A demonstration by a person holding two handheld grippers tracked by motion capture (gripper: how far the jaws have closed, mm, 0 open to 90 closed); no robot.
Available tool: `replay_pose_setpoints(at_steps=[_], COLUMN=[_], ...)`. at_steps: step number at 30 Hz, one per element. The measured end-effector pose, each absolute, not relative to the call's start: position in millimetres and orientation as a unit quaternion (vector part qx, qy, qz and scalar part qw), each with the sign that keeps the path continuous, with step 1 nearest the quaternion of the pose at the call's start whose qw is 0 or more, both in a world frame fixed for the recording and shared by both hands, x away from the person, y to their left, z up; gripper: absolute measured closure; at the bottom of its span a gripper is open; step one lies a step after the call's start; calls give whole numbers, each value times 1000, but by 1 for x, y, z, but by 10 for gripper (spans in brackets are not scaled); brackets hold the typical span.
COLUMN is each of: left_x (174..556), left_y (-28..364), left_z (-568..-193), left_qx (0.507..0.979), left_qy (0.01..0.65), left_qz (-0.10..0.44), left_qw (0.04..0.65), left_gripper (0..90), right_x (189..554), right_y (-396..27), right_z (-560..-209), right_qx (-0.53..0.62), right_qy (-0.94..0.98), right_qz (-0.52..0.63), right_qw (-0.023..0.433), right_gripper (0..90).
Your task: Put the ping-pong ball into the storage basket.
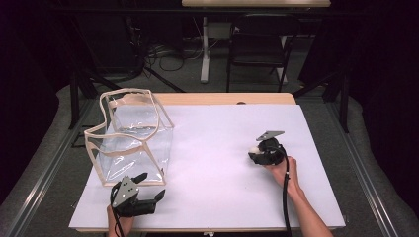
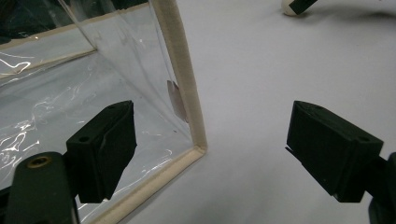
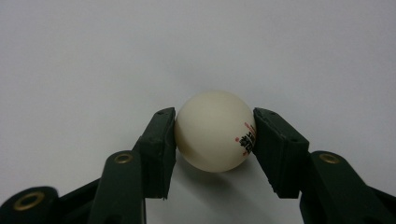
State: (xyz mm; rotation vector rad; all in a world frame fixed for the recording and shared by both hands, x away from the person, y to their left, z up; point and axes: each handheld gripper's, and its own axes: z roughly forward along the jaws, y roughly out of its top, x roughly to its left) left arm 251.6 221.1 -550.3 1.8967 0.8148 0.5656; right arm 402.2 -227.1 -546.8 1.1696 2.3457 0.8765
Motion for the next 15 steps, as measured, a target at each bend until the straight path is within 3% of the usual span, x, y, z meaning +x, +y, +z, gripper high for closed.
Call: replay_pose_setpoints(at_steps=[15], left_x=[251], left_y=[221], left_z=[-550], left_qx=[779], left_qy=[330], left_qz=[232], left_qw=[481], left_gripper=[159], right_x=[394], right_y=[-223], right_z=[-532], right_qx=[397], right_qy=[836], right_qz=[316], right_qw=[209], right_gripper=[508])
